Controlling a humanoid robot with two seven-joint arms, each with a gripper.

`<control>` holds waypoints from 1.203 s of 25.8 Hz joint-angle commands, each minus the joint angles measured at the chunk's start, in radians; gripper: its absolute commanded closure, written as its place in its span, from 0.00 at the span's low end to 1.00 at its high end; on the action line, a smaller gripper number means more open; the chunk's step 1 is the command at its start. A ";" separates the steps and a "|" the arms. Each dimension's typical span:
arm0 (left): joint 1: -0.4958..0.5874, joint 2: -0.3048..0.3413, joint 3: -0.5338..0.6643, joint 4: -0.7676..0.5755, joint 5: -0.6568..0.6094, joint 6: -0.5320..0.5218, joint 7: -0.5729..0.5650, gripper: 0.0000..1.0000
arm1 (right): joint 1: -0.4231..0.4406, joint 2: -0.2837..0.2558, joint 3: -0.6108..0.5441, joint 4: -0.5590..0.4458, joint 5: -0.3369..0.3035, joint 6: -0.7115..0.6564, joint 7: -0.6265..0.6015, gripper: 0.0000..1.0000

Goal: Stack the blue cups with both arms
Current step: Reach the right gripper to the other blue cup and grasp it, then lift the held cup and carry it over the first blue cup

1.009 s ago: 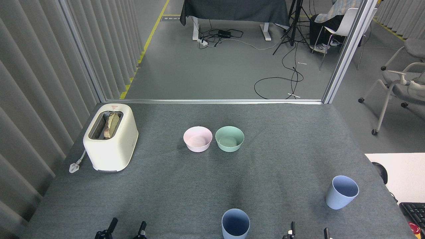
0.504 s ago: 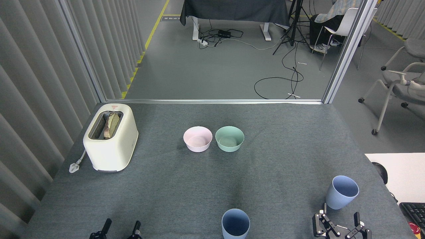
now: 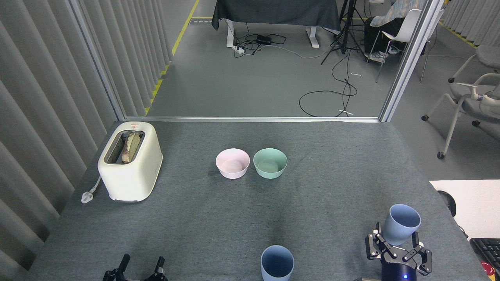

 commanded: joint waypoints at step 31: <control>0.033 0.005 -0.002 -0.045 -0.002 -0.008 0.000 0.00 | 0.173 -0.005 0.311 -0.559 0.125 -0.136 0.044 0.80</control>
